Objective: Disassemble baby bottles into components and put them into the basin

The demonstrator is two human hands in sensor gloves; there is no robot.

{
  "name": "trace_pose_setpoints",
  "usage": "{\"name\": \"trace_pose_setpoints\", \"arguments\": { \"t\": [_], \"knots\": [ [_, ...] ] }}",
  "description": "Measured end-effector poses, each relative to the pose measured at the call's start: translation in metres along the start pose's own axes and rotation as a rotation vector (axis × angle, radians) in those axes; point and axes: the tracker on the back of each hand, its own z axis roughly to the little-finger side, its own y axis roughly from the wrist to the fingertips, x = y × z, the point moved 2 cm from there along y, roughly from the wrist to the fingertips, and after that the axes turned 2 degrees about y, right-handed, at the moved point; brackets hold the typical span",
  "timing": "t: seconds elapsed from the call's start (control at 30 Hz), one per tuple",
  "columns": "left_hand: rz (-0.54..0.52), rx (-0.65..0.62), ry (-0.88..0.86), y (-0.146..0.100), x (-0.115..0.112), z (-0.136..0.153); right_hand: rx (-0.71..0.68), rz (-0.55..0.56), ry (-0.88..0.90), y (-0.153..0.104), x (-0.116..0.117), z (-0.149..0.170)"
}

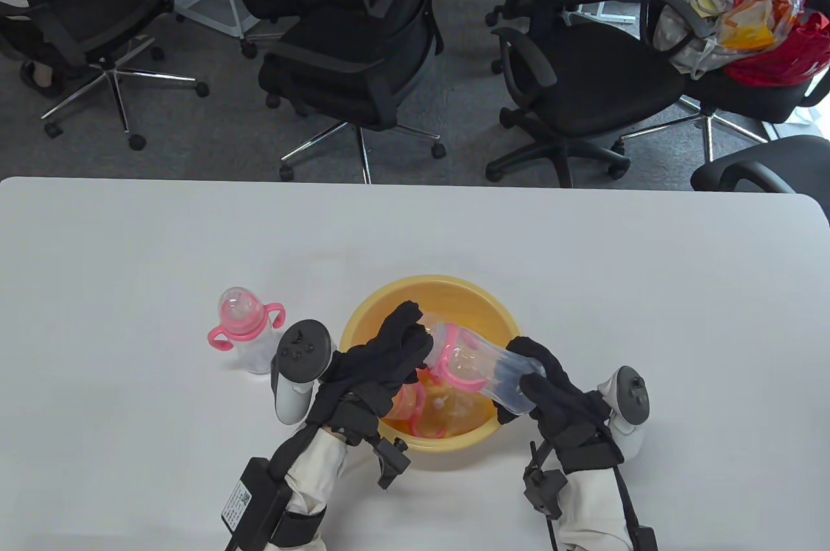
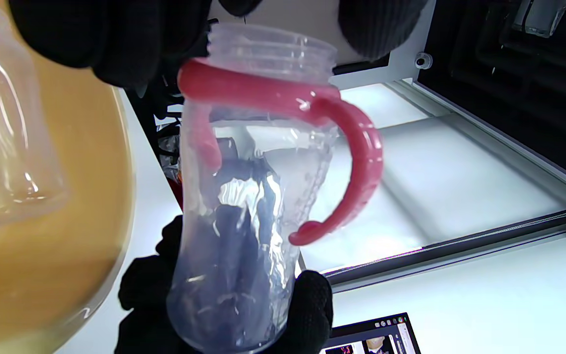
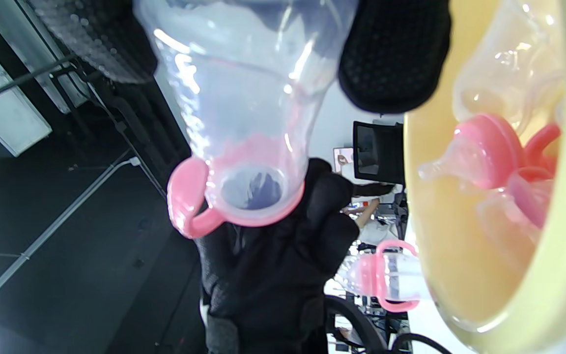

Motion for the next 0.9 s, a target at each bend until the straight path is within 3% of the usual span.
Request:
{"name": "trace_pose_setpoints", "arguments": {
  "t": [0.2,0.4,0.67,0.8,0.9],
  "knots": [
    [0.068,0.036,0.059,0.002,-0.007,0.004,0.027,-0.031,-0.085,0.003,0.008,0.002],
    [0.047,0.026,0.097,0.002,-0.006,0.001,0.034,-0.035,-0.085,0.003,0.009,0.003],
    [-0.153,-0.018,0.086,-0.009,0.024,-0.007,0.011,0.021,-0.082,-0.001,-0.004,0.0],
    [-0.238,0.014,0.212,-0.012,0.04,-0.005,-0.025,0.038,0.004,-0.004,-0.012,-0.002],
    [-0.243,0.065,0.266,-0.007,0.04,0.003,-0.047,0.055,0.047,-0.007,-0.019,-0.003]
  ]
}}
